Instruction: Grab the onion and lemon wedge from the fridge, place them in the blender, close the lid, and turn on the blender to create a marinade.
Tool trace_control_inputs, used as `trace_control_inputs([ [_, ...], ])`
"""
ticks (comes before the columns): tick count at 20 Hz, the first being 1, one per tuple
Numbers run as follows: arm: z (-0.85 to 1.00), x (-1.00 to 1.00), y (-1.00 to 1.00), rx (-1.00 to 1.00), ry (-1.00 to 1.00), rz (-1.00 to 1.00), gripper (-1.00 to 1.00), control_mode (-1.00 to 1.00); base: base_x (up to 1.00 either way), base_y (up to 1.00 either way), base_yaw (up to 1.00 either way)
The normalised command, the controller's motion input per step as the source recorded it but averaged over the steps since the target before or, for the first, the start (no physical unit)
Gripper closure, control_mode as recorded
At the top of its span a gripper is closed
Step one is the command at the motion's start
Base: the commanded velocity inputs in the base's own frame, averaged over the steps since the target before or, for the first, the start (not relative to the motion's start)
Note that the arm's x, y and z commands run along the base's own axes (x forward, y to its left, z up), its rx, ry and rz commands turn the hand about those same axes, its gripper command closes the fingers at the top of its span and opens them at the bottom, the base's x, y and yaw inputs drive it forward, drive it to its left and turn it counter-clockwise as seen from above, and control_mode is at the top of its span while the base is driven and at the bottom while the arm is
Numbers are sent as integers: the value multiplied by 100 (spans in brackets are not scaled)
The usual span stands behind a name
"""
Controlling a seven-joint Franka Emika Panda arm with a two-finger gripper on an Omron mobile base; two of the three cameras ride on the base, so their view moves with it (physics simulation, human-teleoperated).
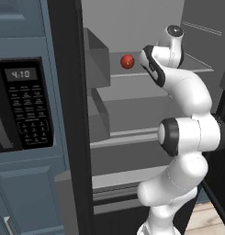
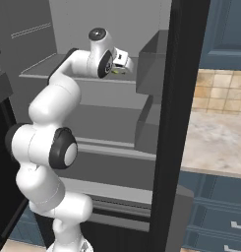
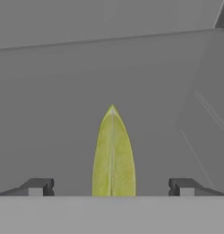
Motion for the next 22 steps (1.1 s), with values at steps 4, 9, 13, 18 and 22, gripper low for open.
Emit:
trace_control_inputs([
  [4, -14, 2, 0, 0, 0, 0, -100, -100, 0, 0, 0],
  [9, -15, 0, 0, 0, 1, 0, -100, -100, 0, 0, 0],
  [13, -18, 0, 0, 0, 2, 0, -100, -100, 0, 0, 0],
  [18, -24, 0, 0, 0, 1, 0, 100, -100, 0, 0, 0],
  [22, -28, 0, 0, 0, 0, 0, 100, -100, 0, 0, 0],
])
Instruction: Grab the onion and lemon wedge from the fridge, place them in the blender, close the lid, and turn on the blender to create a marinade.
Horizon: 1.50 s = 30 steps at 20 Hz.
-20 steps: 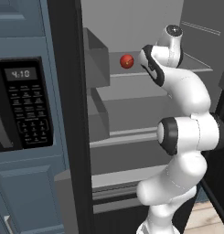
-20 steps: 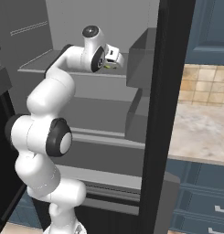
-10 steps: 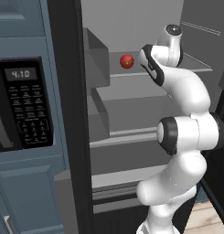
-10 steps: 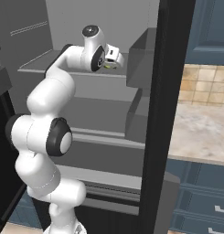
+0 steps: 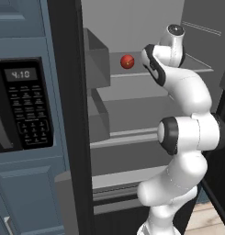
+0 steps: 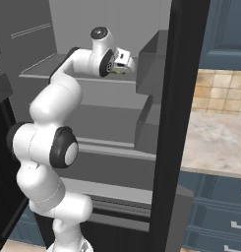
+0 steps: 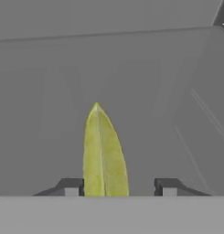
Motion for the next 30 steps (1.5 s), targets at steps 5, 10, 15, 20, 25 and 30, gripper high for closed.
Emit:
trace_control_inputs([
  [5, -17, 0, 0, 0, 0, 0, 100, -100, 0, 0, 0],
  [10, -1, 0, 0, 0, -3, 0, 100, -100, 0, 0, 0],
  [15, 0, -64, 0, 0, -1, 0, 100, -100, 0, 0, 0],
  [20, -5, -100, 12, -3, 0, 0, 100, -100, 0, 0, 0],
  [25, -22, -100, 48, -8, 0, 0, 100, -100, 0, 0, 0],
  [30, -39, -87, 49, -5, 0, 0, 100, -100, 0, 0, 0],
])
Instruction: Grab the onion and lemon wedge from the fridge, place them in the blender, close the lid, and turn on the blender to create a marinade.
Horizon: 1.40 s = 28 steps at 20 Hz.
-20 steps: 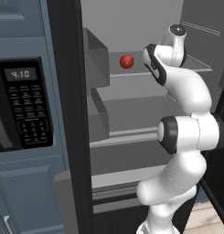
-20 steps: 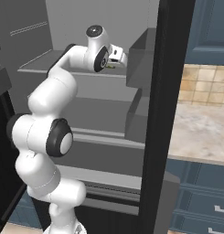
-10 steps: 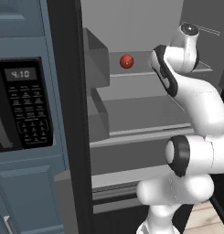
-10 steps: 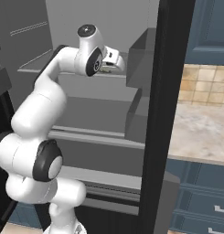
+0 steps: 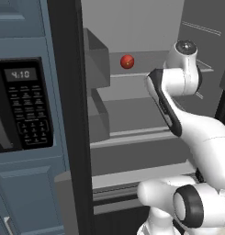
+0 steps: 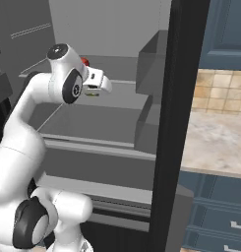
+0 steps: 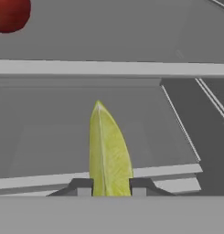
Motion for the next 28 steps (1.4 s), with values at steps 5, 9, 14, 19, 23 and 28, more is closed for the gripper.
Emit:
trace_control_inputs([
  [5, -36, -58, 33, -1, 0, 0, 100, -100, 0, 0, 0],
  [9, -29, -45, 26, 0, 0, 0, 100, -100, 0, 0, 0],
  [14, -18, -44, 21, 0, 0, 0, 100, -100, 0, 0, 0],
  [19, -12, -57, 18, 0, 0, 0, 100, -100, 0, 0, 0],
  [23, -13, -58, 18, 0, 0, 0, 100, -100, 0, 0, 0],
  [28, -8, -59, 17, 0, 0, 2, 100, -100, 0, 0, 0],
])
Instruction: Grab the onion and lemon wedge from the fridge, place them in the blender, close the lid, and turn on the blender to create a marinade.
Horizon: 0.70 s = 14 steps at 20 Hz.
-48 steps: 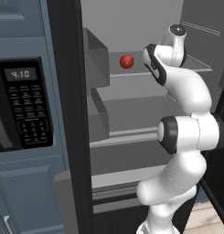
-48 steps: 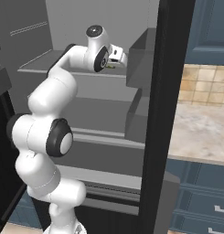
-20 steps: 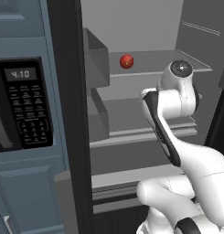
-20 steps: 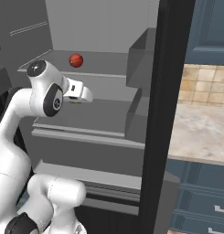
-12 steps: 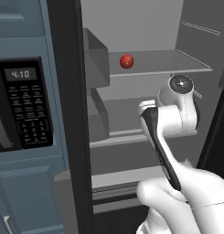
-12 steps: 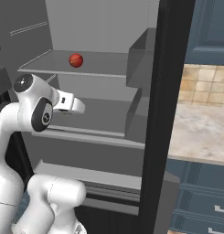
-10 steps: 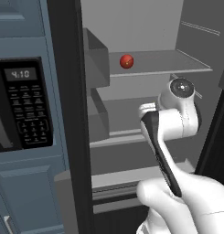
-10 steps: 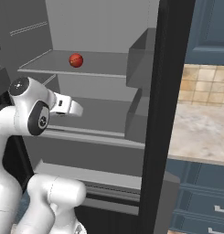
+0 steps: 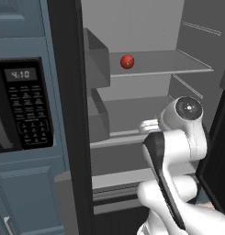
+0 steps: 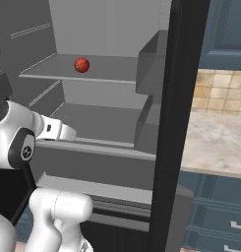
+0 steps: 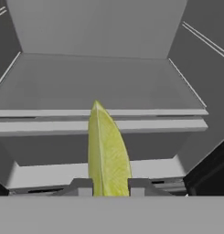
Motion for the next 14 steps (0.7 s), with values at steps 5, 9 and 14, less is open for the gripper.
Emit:
trace_control_inputs([
  [5, 0, -59, 0, 0, 0, 5, 100, 100, -16, 0, 2],
  [9, 0, 0, 0, 0, 0, 0, 100, 100, -86, -2, 10],
  [14, 0, 0, 0, 0, 0, 0, 100, 100, -99, -12, 6],
])
